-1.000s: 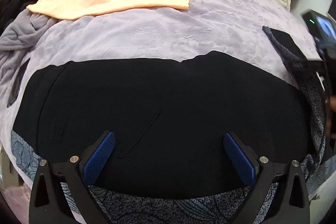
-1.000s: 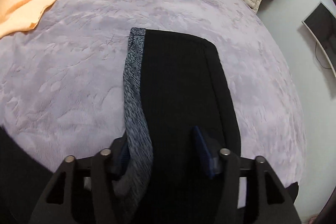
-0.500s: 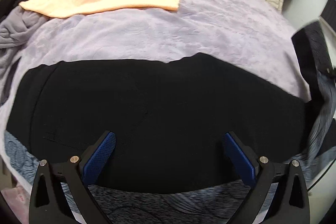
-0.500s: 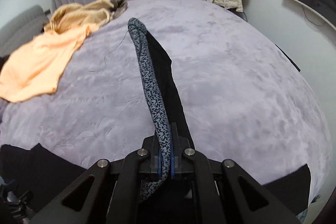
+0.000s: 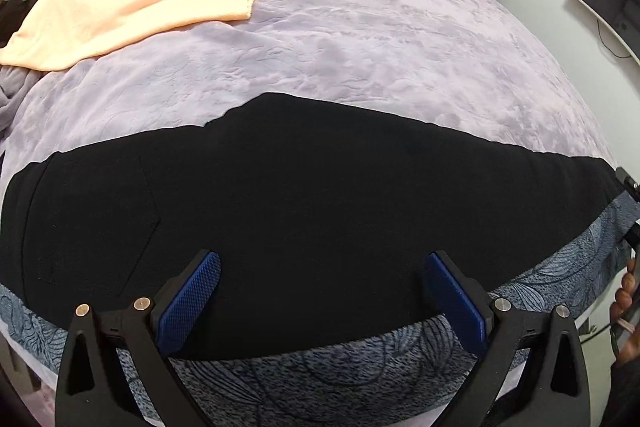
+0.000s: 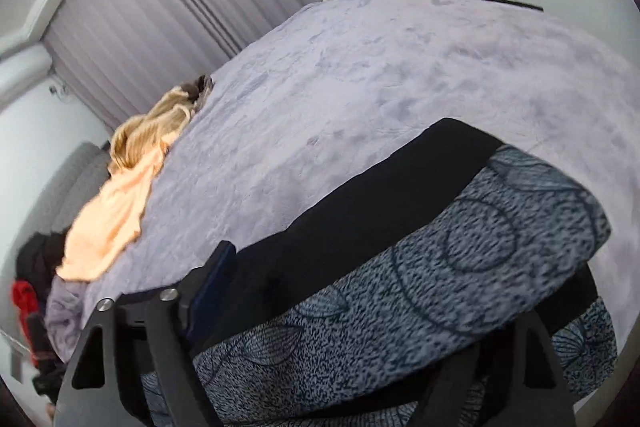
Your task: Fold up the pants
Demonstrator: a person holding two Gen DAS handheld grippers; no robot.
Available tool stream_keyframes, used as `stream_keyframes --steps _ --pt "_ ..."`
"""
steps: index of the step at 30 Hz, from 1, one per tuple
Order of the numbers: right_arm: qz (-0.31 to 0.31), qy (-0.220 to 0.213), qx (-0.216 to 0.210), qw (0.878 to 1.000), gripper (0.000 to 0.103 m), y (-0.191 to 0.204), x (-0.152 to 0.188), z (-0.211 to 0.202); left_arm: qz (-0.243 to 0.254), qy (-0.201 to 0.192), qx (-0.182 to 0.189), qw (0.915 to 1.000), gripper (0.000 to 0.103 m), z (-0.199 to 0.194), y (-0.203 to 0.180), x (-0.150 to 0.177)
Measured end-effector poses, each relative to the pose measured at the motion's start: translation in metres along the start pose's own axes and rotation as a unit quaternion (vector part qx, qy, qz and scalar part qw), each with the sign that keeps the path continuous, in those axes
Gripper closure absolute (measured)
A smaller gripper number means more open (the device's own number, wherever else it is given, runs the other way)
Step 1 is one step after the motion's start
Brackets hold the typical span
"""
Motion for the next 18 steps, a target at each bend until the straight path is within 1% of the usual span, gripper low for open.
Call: stream_keyframes --steps 2,4,6,7,9,10,11,12,13,15,17,18 --pt "0.035 -0.007 -0.036 0.999 0.018 -0.017 -0.006 -0.002 0.000 0.011 -0.007 0.9999 0.000 0.005 -0.003 0.004" --pt "0.048 -0.006 -0.057 0.997 0.018 -0.026 -0.011 -0.001 0.004 0.015 -0.019 0.9997 0.000 0.008 -0.006 0.008" --pt "0.047 0.006 -0.066 0.997 0.018 -0.028 -0.013 0.002 0.013 0.014 -0.033 0.9993 0.000 0.011 -0.011 0.007" --pt "0.044 0.013 -0.069 0.997 0.018 -0.028 -0.014 0.002 0.014 0.013 -0.034 0.9992 0.000 0.012 -0.013 0.007" --pt "0.038 0.018 -0.069 0.997 0.018 -0.026 -0.017 0.002 0.012 0.013 -0.028 0.9994 0.000 0.012 -0.015 0.005" --pt "0.034 0.018 -0.068 0.997 0.022 -0.025 -0.019 0.002 0.011 0.013 -0.026 0.9995 0.000 0.013 -0.016 0.004" --pt "0.019 0.026 -0.056 0.998 0.032 -0.022 -0.020 0.004 0.012 0.013 -0.024 0.9996 0.000 0.014 -0.017 0.002" --pt "-0.008 0.032 -0.023 0.999 0.087 -0.017 -0.020 0.007 0.012 0.014 -0.023 0.9996 0.000 0.015 -0.018 0.000" --pt "-0.039 0.034 0.024 0.998 0.097 -0.012 -0.020 0.007 0.012 0.016 -0.022 0.9996 0.000 0.015 -0.019 -0.001" --pt "-0.069 0.016 0.028 0.997 0.097 0.006 -0.020 -0.012 0.009 0.016 -0.009 0.9998 0.000 0.010 -0.020 -0.003" --pt "-0.122 -0.020 0.035 0.992 0.097 0.045 -0.019 -0.047 0.005 0.011 0.015 0.9998 0.000 0.000 -0.022 -0.005" --pt "-0.136 -0.040 0.033 0.989 0.097 0.062 -0.020 -0.069 0.008 0.005 0.027 0.9996 0.000 -0.008 -0.024 -0.006"
Point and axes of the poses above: each gripper's, at about its wrist camera, not at the fingertips, and z roughly the way its jaws point, y to its left, x to its underside, the point moved 3 cm from there along z, roughly the way its jaws point, and after that the axes turned 3 degrees about z, right-handed, at the moved point
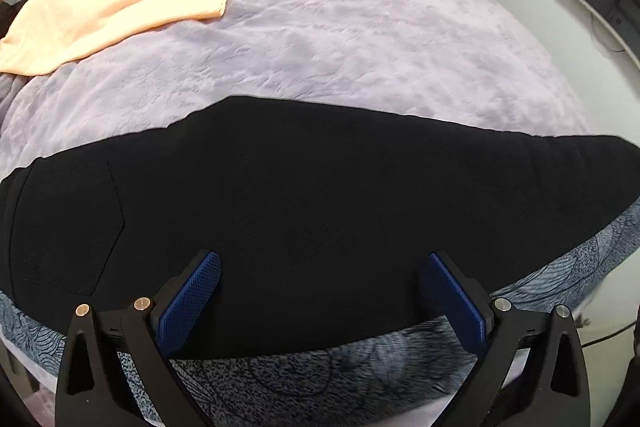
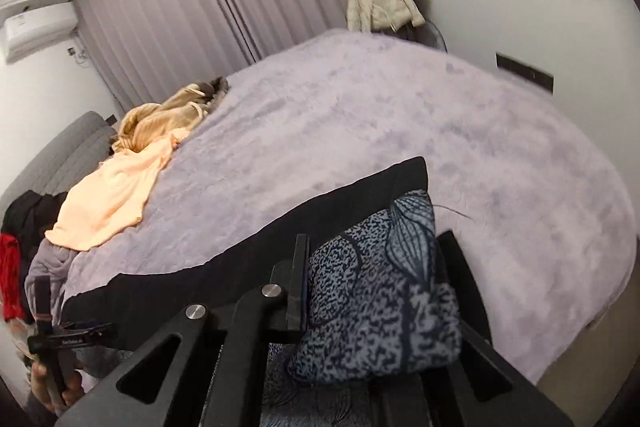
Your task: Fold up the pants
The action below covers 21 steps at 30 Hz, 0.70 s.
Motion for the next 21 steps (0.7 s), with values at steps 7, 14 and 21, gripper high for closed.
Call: stream_keyframes --steps 7,14,21 --pt "-0.043 0.005 0.035 0.998 0.097 0.011 -0.009 -0.037 0.079 -0.012 0.010 0.9968 0.000 -0.013 -0.026 0.005" --pt "-0.004 0.105 0.100 0.989 0.097 -0.045 0.061 0.042 0.102 0.026 -0.020 0.9943 0.000 0.011 -0.031 0.021" --pt "-0.093 0.034 0.117 0.988 0.095 0.001 0.018 0.002 0.062 0.008 -0.019 0.9979 0.000 0.000 -0.025 0.018"
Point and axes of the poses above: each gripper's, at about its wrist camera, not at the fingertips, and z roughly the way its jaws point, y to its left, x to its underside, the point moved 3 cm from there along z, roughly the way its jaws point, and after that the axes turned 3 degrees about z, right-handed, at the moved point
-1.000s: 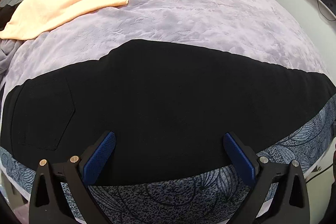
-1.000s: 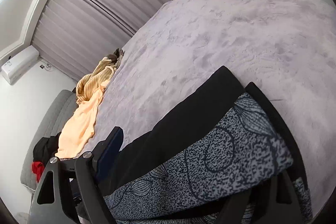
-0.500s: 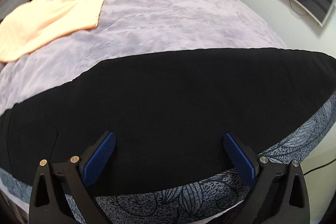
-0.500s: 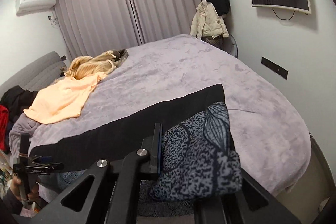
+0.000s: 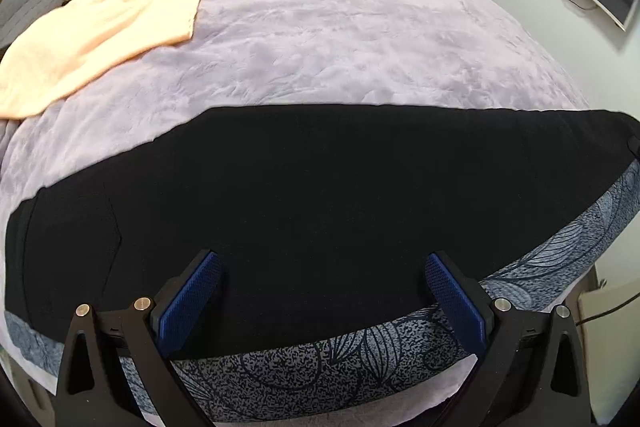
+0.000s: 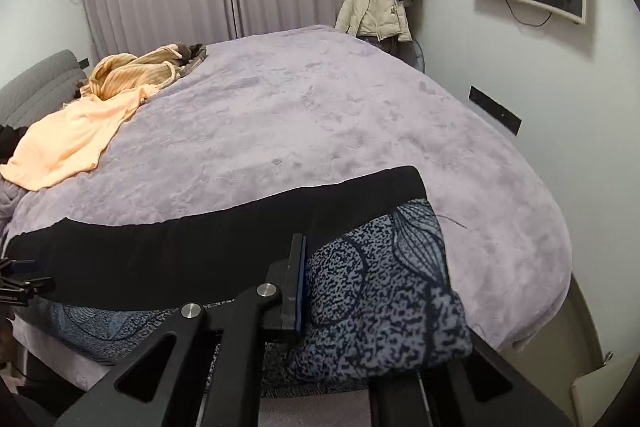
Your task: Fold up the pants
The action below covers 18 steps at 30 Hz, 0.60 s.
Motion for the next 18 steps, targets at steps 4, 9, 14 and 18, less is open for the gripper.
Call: stream_keyframes --steps 4,9,14,18 --pt "0.013 0.096 0.029 0.995 0.073 -0.020 0.031 0.057 -0.004 0.028 -0.041 0.9988 0.000 0.025 0.000 0.004" --pt "0.056 0.070 0.098 0.991 0.018 -0.045 0.026 0.036 0.007 -0.013 -0.097 0.9951 0.000 -0.001 -0.004 -0.001" --pt "0.002 -0.029 0.175 0.984 0.010 0.001 -0.005 -0.019 0.031 -0.038 -0.175 0.9834 0.000 -0.005 -0.023 -0.014" --pt "-0.125 0.000 0.060 0.990 0.006 0.123 0.002 -0.007 0.089 -0.051 -0.235 0.9667 0.000 0.004 -0.051 -0.012"
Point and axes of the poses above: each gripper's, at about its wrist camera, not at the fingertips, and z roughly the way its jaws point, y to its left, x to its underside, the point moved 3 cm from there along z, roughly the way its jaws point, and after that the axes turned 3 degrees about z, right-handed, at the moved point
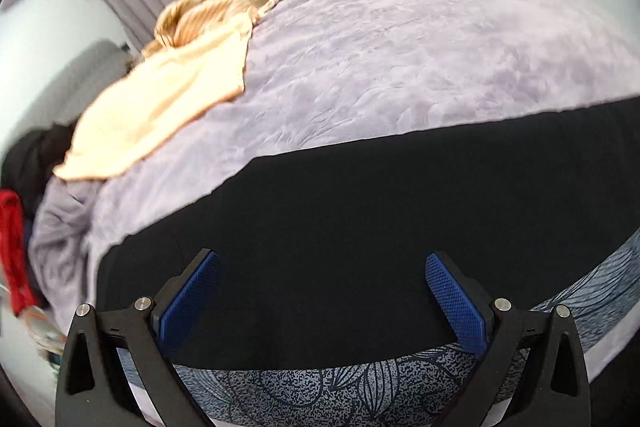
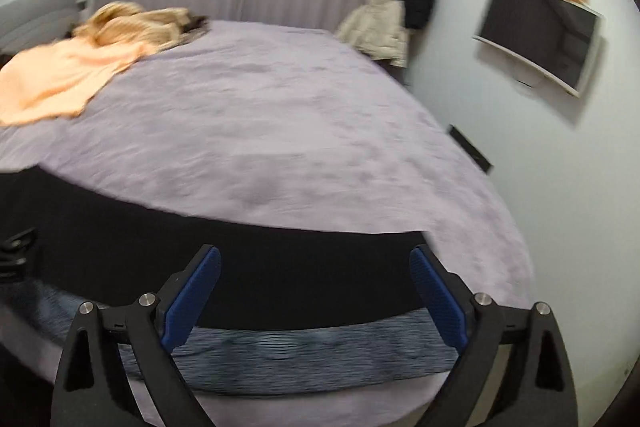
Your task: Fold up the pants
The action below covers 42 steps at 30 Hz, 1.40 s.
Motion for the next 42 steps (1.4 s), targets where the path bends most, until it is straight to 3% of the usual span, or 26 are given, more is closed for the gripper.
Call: stream_keyframes --steps 4,7,9,11,14,17,20,23,27,29,33,36,39,42 --pt "-0.058 0.026 -0.103 0.993 0.006 0.090 0.013 0.009 0.027 -0.013 -0.058 0.9979 0.000 -0.012 0.011 0.020" --pt "-0.100 0.037 -0.135 0.985 0.006 0.132 0.027 0.011 0.022 0.008 -0.076 0.9968 0.000 -0.005 0.028 0.036" --pt "-0.144 0.040 -0.113 0.982 0.006 0.145 0.041 0.020 -0.002 0.012 -0.065 0.9978 0.000 -0.002 0.047 0.045" --pt "-0.150 0.034 -0.104 0.983 0.002 0.129 0.045 0.022 -0.028 0.011 -0.057 0.9979 0.000 -0.007 0.064 0.058" --pt "-0.115 0.055 -0.073 0.989 0.000 0.075 0.050 0.029 -0.045 0.035 -0.087 0.9946 0.000 0.008 0.092 0.078" --pt "-0.044 0.101 -0.052 0.993 0.000 0.011 0.063 0.044 -0.091 0.043 -0.046 0.9939 0.000 0.016 0.120 0.096" --pt "0.004 0.128 -0.012 0.992 0.000 -0.028 0.067 0.047 -0.139 0.059 -0.005 0.9885 0.000 0.018 0.140 0.100" --pt "0.019 0.099 -0.001 0.995 0.000 -0.023 0.048 0.032 -0.152 0.041 -0.010 0.9875 0.000 0.012 0.142 0.083" --pt "-0.022 0.036 -0.057 0.997 0.000 0.035 0.001 0.036 -0.134 -0.001 0.028 0.9906 0.000 0.008 0.113 0.022" --pt "-0.061 0.024 -0.062 0.996 0.000 0.061 -0.016 0.051 -0.119 -0.004 0.028 0.9925 0.000 0.016 0.097 -0.009" --pt "-0.097 0.070 -0.048 0.992 0.001 0.086 -0.018 0.096 -0.054 0.044 -0.003 0.9976 0.000 0.059 0.056 -0.033" --pt "-0.051 0.079 -0.043 0.995 0.000 0.038 -0.002 0.101 -0.065 0.048 0.008 0.9967 0.000 0.069 0.059 -0.023" --pt "-0.007 0.086 0.050 0.995 0.000 -0.042 0.016 0.110 -0.069 0.050 0.004 0.9964 0.000 0.070 0.069 -0.017" --pt "0.048 0.105 0.090 0.989 0.001 -0.119 0.034 0.118 -0.081 0.056 0.011 0.9951 0.000 0.073 0.080 -0.013"
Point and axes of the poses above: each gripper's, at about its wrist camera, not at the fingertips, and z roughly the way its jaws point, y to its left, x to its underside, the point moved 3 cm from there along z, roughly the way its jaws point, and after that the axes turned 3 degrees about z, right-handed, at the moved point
